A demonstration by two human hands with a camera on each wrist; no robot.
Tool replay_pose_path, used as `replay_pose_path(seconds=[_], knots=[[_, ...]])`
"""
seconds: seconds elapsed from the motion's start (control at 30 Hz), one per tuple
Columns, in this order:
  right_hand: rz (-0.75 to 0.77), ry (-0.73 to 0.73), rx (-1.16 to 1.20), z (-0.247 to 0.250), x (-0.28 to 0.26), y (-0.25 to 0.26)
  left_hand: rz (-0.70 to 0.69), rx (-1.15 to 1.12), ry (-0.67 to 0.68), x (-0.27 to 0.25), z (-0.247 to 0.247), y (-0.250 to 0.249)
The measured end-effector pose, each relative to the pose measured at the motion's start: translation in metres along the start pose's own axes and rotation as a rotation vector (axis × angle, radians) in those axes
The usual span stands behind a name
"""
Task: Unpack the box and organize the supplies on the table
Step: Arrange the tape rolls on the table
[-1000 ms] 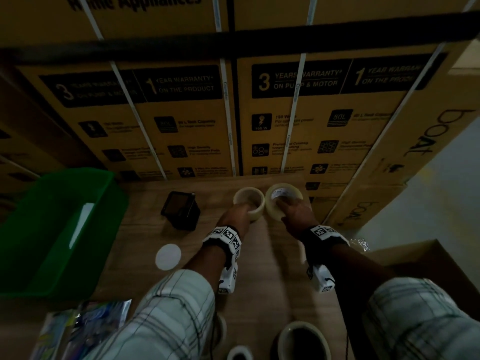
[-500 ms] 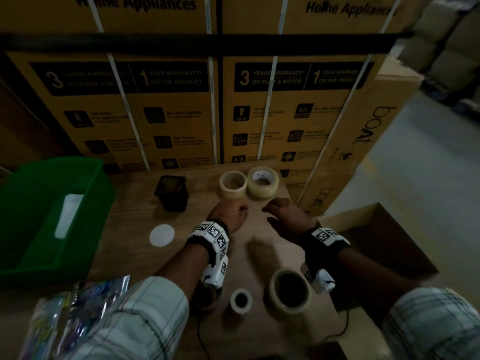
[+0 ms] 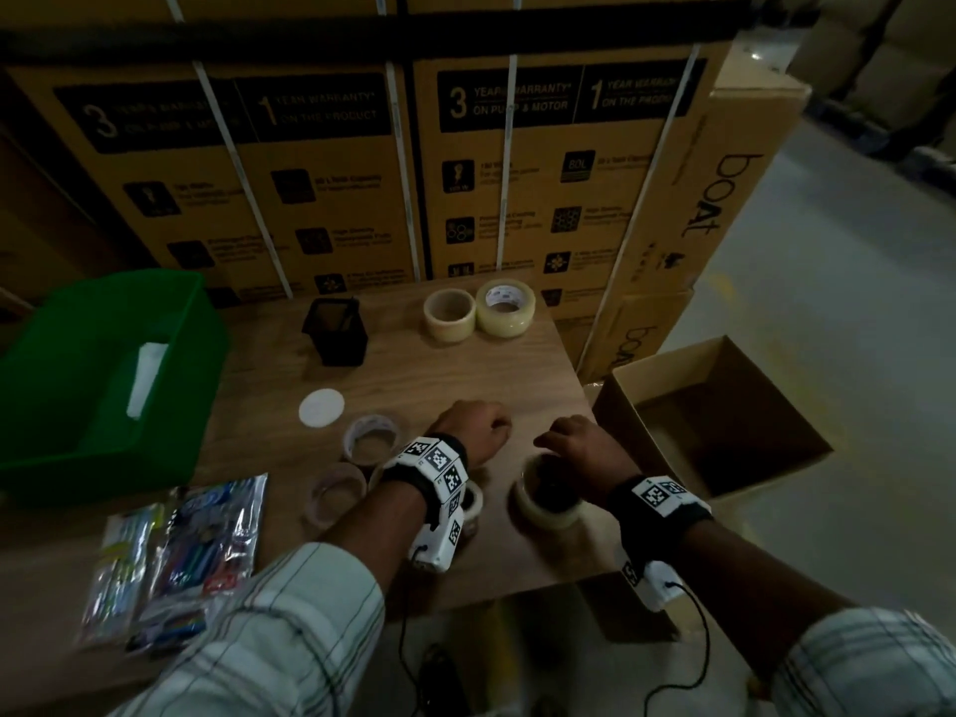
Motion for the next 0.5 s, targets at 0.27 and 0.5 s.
replay_pose_path(seconds=[0.27, 0.5], knots=[[0.107, 0.005, 0.017, -0.025, -0.047, 0.011, 0.056, 0.099, -0.031, -0.018, -0.022, -0.020], [0.204, 0.134, -0.105, -0.052, -0.053, 0.017, 0.117, 0.120, -0.039, -0.037, -0.034, -0.025]])
Point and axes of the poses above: each hand's wrist, its own x-axis towards the middle knuckle, its own z-axis out of the back of the hand, y = z × x, the point moved 10 cm from there along x, towards the middle knuckle, and after that the axes turned 2 degrees about x, right-handed, at the moved point
